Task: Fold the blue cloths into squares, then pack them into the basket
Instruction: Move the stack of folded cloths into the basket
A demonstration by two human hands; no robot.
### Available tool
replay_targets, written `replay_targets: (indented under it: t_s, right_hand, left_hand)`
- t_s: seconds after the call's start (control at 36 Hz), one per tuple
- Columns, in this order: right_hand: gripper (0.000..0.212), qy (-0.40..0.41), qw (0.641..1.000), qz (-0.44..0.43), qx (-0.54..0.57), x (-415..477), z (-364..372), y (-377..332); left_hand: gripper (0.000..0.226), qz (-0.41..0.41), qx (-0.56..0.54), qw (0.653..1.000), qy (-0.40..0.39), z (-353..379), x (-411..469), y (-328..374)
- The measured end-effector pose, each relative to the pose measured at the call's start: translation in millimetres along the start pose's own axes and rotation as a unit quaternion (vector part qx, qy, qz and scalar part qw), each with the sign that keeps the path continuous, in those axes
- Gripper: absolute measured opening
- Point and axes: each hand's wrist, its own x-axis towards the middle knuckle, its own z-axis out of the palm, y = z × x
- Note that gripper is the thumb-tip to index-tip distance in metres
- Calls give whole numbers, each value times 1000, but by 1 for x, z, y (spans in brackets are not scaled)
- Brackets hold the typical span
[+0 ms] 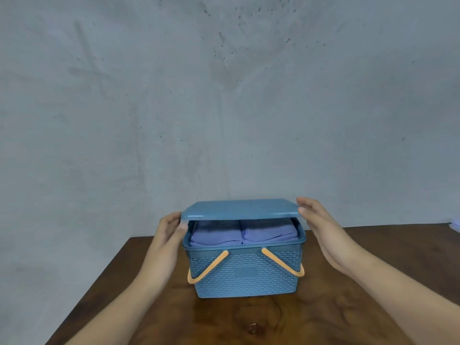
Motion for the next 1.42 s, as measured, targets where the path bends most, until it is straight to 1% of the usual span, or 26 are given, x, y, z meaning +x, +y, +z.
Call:
replay_targets:
  t_s: [0.08,0.25,0.36,0.44,0.5,0.61,0.75,0.92,1.06,1.11,1.28,1.36,1.42]
  right_hand:
    - [27,16,1000,0,2,-11,8,11]
    - [35,28,1000,7,3,-20,12,29]
    - [36,31,999,12,-2,-23,15,30]
    - [37,32,999,11,-31,-25,13,31]
    - [37,34,996,-3,-80,-25,12,31]
    - [33,46,979,-35,-195,-26,14,37]
    - [35,83,955,-68,-275,-33,17,41]
    - [33,96,938,-111,-312,-43,20,40]
    - [31,104,929,-131,-330,-50,22,47]
    - [30,109,924,-144,-336,-51,21,51]
    - [38,78,895,-171,-404,-51,18,59]
    - [43,60,889,-171,-421,-53,16,63]
    - [45,64,886,-168,-427,-52,16,60]
  left_hand:
    - [29,-1,-3,1000,18,8,-11,-9]
    - [30,-8,27,999,31,14,-26,-25]
    - [33,2,36,999,38,15,-30,-32]
    - [35,9,35,999,38,16,-32,-38]
    - [36,14,38,998,41,16,-32,-40]
    - [35,16,51,998,45,15,-30,-43]
    - [33,27,51,997,51,15,-31,-43]
    - [36,44,47,998,22,16,-32,-40]
    - [31,52,56,997,28,12,-29,-51]
    - [30,57,60,996,20,10,-29,-53]
    - [34,85,178,980,7,-2,-27,-58]
    - [35,80,181,980,8,1,-30,-60]
    - [35,78,174,982,12,5,-32,-61]
